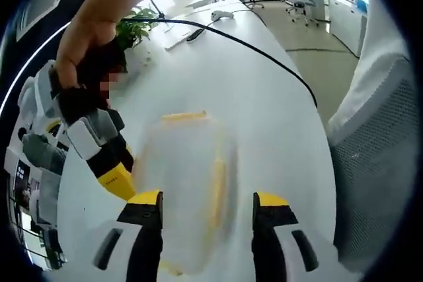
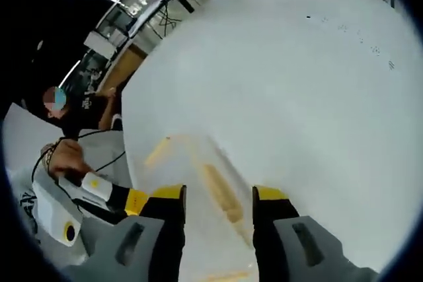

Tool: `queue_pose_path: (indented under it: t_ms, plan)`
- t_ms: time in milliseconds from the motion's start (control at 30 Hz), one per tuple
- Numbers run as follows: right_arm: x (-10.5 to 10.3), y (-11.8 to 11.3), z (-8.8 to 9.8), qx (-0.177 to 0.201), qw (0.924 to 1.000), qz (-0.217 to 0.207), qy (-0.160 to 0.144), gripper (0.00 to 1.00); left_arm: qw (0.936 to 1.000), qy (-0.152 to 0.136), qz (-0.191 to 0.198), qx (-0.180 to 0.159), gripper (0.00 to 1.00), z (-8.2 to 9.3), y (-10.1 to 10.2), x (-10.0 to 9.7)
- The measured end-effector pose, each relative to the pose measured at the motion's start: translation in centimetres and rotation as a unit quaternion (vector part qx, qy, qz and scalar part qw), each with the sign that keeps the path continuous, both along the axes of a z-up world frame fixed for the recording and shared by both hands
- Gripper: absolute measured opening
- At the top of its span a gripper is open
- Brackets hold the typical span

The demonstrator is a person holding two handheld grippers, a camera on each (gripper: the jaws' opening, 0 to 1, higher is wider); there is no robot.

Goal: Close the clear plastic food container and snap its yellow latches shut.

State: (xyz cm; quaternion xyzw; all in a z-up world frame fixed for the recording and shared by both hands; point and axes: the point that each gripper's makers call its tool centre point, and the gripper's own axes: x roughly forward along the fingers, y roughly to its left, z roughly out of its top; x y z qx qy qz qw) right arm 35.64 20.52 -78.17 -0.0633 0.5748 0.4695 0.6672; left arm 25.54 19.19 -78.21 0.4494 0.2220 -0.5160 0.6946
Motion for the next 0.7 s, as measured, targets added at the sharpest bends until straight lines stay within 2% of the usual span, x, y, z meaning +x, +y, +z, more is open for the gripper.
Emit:
queue_pose_path:
  t_ms: [100, 200, 267, 333, 467, 567, 700]
  plan:
    - [0.7, -0.3, 0.4, 0.001, 0.9997, -0.002, -0.024, 0.29, 0.9995, 0.024, 0.017, -0.014, 0.51, 0.3, 0.3, -0.2]
    - [1.1, -0.5, 0.5, 0.007, 0.9989, -0.009, -0.045, 0.3, 0.9993, 0.024, 0.018, -0.023, 0.56, 0.9, 0.8, -0.1]
    - [0.6, -0.7, 0.6, 0.013, 0.9989, -0.004, -0.045, 0.34, 0.9992, 0.015, 0.024, -0.028, 0.59, 1.7, 1.4, 0.5]
    - [0.1, -0.8, 0.8, 0.022, 0.9986, 0.003, -0.048, 0.39, 0.9988, 0.018, 0.032, -0.032, 0.6, 2.3, 2.2, 1.1]
    - [-0.2, -1.2, 1.6, 0.037, 0.995, 0.034, -0.086, 0.45, 0.9982, 0.018, 0.046, -0.035, 0.64, 3.2, 3.7, 2.4]
    - [-0.6, -1.8, 2.4, 0.039, 0.9895, 0.07, -0.12, 0.51, 0.9976, 0.025, 0.057, -0.03, 0.68, 3.5, 4.6, 2.9]
    - [-1.9, -2.9, 3.1, 0.022, 0.9775, 0.129, -0.165, 0.61, 0.998, 0.025, 0.053, -0.024, 0.72, 3.8, 4.9, 3.3]
